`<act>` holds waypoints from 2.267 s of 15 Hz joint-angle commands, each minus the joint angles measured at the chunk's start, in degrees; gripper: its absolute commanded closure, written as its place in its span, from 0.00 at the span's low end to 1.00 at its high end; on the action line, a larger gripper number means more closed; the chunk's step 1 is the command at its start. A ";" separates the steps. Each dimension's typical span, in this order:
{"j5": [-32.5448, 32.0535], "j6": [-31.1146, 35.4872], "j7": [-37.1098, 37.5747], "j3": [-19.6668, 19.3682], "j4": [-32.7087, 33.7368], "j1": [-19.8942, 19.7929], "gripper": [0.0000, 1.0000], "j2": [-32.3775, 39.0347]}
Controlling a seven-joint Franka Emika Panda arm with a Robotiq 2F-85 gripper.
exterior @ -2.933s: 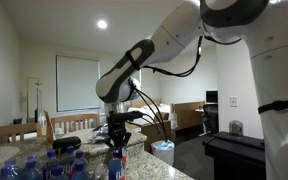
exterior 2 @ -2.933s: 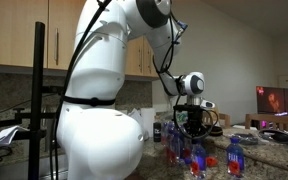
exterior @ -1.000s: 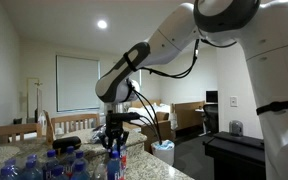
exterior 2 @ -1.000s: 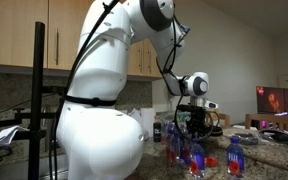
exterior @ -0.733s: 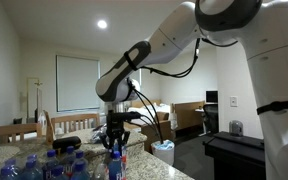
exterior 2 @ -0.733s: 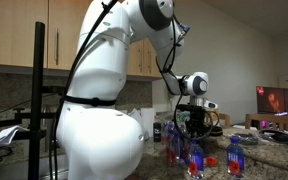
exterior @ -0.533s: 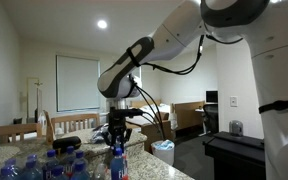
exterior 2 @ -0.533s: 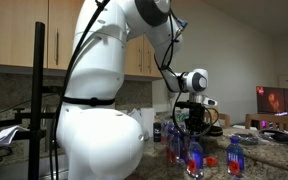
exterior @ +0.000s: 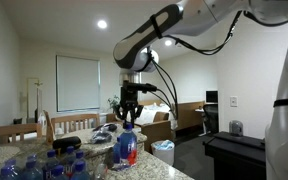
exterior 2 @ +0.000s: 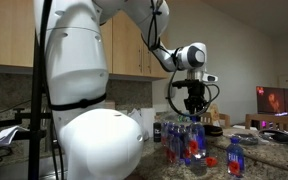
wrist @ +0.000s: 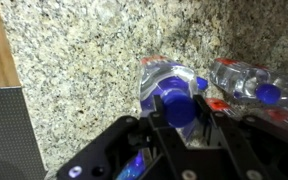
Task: Move the water bottles to the right
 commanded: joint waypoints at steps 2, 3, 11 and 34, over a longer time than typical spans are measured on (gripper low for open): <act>-0.42 -6.42 -3.11 -3.33 2.47 -4.26 0.90 -6.96; -1.15 -8.38 -4.68 -4.65 4.81 -5.48 0.90 -6.66; -2.25 -11.07 -8.87 -8.42 9.62 -9.09 0.66 -5.26; -3.56 2.36 -10.53 -7.39 26.35 -8.43 0.91 24.28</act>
